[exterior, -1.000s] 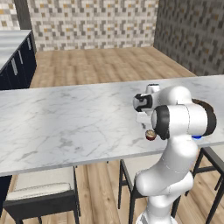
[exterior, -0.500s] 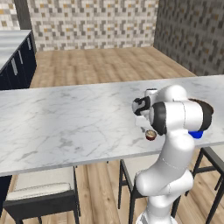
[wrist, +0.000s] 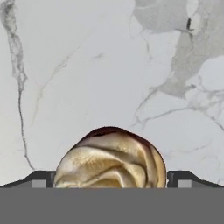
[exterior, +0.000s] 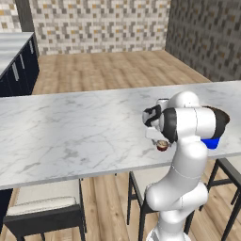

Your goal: Place the bowl with donut and the cupcake onto the tray.

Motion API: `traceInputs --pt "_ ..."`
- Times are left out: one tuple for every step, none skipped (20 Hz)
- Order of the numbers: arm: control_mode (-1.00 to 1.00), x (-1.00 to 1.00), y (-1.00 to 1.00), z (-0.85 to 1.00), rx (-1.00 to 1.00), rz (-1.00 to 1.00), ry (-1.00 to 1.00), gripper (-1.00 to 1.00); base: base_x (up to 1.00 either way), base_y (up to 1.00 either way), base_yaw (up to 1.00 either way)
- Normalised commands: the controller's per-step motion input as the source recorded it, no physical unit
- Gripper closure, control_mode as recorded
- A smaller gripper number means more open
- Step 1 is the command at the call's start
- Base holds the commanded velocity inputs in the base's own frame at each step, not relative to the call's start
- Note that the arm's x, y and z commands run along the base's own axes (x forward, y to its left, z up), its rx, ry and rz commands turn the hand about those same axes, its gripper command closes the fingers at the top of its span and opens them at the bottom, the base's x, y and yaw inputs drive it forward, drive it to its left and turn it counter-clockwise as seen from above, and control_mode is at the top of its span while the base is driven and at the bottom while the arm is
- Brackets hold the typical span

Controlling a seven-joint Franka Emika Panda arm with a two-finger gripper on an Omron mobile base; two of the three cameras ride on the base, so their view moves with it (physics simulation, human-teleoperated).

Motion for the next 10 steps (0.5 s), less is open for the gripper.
traceInputs --pt "-1.00 -0.18 -0.01 -0.19 0.03 -0.01 0.00 -1.00 0.00 0.00 0.00" --pt "-1.00 -0.19 0.00 -0.20 0.03 -0.02 0.00 -1.00 0.00 0.00 0.00" --pt "-1.00 -0.17 0.00 -0.21 0.02 -0.02 0.00 -1.00 0.00 0.00 0.00" --pt "-1.00 -0.15 0.00 -0.23 0.03 -0.02 0.00 -1.00 0.00 0.00 0.00" --pt "-1.00 -0.14 0.00 -0.23 0.02 -0.02 0.00 -1.00 0.00 0.00 0.00" --pt "-1.00 -0.10 0.00 -0.22 0.02 -0.02 0.00 1.00 0.00 0.00 0.00" --pt "-1.00 -0.05 0.00 -0.17 0.01 -0.01 0.00 1.00 0.00 0.00 0.00" --pt "-1.00 0.00 0.00 -0.06 0.00 0.00 0.00 1.00 0.00 0.00 0.00" --pt "-1.00 0.00 0.00 0.00 0.00 0.00 0.00 1.00 0.00 0.00 0.00" --pt "-1.00 0.00 0.00 0.00 0.00 0.00 0.00 1.00 0.00 0.00 0.00"
